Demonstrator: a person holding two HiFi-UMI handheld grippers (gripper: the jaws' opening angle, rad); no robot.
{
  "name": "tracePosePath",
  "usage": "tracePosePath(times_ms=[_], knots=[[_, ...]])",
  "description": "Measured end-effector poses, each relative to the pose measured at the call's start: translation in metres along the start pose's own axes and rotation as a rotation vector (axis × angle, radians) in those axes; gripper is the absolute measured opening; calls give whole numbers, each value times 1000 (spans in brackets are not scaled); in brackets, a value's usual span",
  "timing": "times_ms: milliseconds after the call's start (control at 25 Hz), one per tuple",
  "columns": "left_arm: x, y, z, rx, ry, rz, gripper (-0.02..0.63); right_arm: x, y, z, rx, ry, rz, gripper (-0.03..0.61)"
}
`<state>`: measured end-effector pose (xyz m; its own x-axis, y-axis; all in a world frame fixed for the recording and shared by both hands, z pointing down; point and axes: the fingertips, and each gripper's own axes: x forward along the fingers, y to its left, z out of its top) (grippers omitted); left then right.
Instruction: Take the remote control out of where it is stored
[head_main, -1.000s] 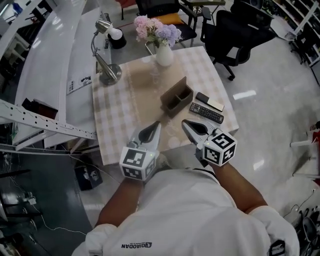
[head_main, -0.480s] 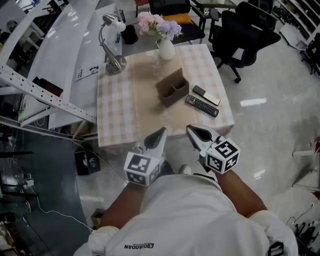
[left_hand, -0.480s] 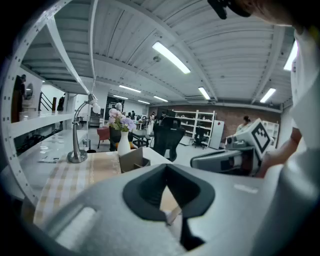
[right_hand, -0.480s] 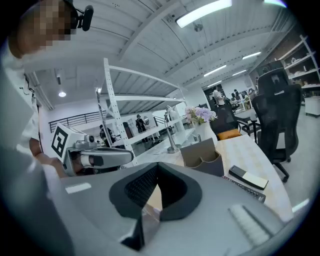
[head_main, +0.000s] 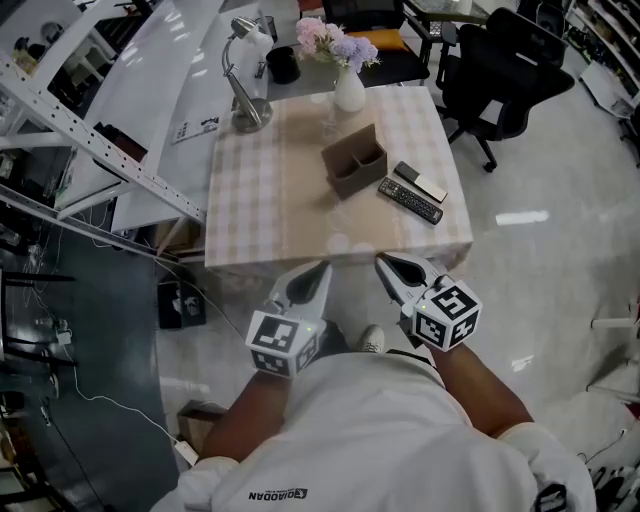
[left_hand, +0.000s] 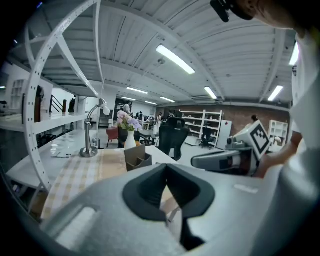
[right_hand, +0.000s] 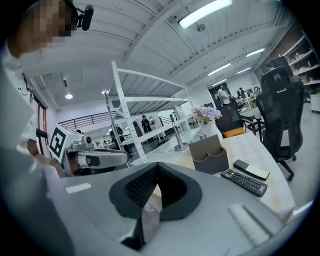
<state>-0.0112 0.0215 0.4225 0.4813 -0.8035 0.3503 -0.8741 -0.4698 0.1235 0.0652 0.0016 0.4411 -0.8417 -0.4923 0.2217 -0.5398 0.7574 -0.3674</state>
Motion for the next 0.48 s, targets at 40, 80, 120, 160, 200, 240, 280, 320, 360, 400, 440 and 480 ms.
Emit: tracePosePath(times_ms=[40, 80, 120, 160, 200, 240, 280, 320, 360, 400, 440, 480], knots=[[-3, 0, 0, 1, -5, 5, 3, -1, 3, -1, -8, 3, 5, 5], [-5, -1, 0, 2, -10, 7, 3, -2, 5, -1, -17, 6, 8, 5], [-7, -1, 1, 2, -15, 8, 3, -3, 7, -1, -25, 8, 9, 5], [-9, -1, 3, 2, -20, 8, 3, -2, 9, 0, -33, 9, 9, 5], [-11, -1, 5, 3, -25, 6, 3, -2, 11, 1, -41, 9, 9, 5], [-13, -1, 6, 3, -29, 3, 3, -1, 13, 2, -49, 9, 8, 5], [-14, -1, 7, 4, -33, 0, 3, 0, 16, 4, -56, 8, 6, 5], [-16, 0, 7, 5, -34, -5, 3, 1, 18, 5, -62, 6, 3, 5], [-18, 1, 7, 6, -35, -9, 3, 3, 20, 6, -65, 4, -1, 5], [-19, 3, 8, 9, -35, -14, 3, 6, 23, 7, -65, 2, -6, 5], [-21, 6, 9, 11, -35, -18, 3, 8, 25, 7, -63, 1, -10, 5], [-24, 9, 9, 11, -35, -22, 3, 11, 28, 7, -62, 0, -13, 5]])
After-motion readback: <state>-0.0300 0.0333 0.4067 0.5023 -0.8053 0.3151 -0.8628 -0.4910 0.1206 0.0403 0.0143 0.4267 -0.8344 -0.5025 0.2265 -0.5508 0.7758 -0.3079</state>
